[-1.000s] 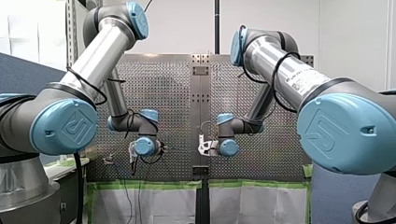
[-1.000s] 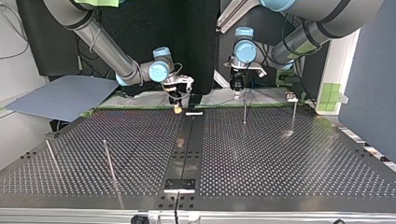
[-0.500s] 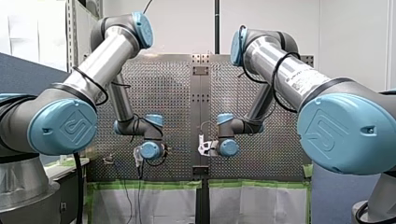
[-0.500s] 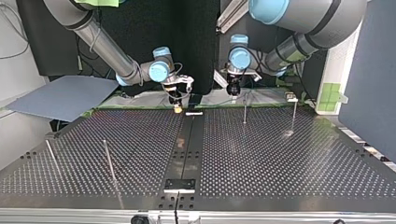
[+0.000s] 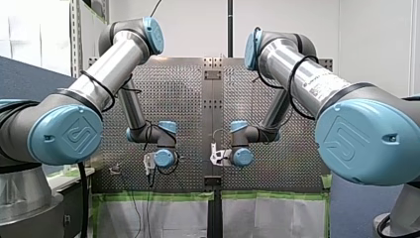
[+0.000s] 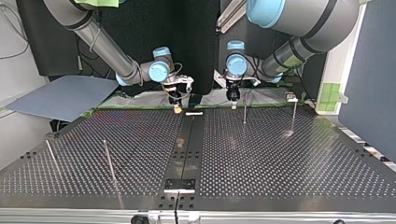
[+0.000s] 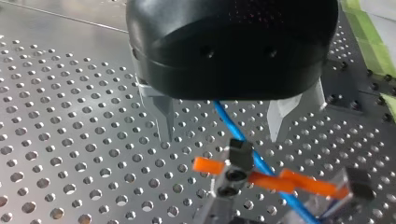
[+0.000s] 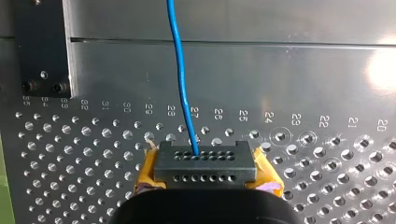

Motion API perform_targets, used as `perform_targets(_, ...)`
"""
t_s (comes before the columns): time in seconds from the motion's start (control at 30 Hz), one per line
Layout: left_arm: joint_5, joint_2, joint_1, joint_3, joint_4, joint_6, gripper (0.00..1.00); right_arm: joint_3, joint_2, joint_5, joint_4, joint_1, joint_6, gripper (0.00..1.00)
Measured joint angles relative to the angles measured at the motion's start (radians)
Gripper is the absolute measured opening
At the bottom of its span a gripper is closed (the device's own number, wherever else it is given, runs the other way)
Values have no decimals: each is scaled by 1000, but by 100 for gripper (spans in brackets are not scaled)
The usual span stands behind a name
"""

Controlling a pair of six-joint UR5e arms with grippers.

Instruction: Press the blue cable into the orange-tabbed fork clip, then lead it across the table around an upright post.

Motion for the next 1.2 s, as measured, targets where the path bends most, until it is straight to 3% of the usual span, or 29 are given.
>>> perform_targets(0.27,-20,0,0,1,-18,69,100,0,0,0,-2,-3,0,0)
perform_targets(0.43,-24,1,0,1,-17,87,100,0,0,-1,-3,-4,0,0)
perform_targets(0.5,-28,1,-1,1,-17,90,84,0,0,-1,-2,-4,0,0)
perform_targets(0.53,-31,1,-1,2,-18,90,84,0,0,-1,-2,-4,0,0)
perform_targets(0.6,-42,1,-1,3,-20,90,65,0,0,-1,-2,-4,0,0)
perform_targets(0.63,-46,1,0,4,-21,91,65,0,0,-1,-2,-5,0,0)
perform_targets(0.67,-50,1,-1,5,-23,91,46,0,0,-1,-2,-5,0,0)
perform_targets(0.7,-51,1,-1,6,-25,91,35,0,0,-1,-1,-5,0,0)
perform_targets(0.73,-53,1,-2,6,-26,92,35,0,0,-1,-1,-5,0,0)
perform_targets(0.8,-57,1,-3,6,-29,93,4,0,0,-1,-1,-6,0,0)
perform_targets(1.2,-81,1,-4,7,-40,93,0,0,0,-1,0,-6,0,0)
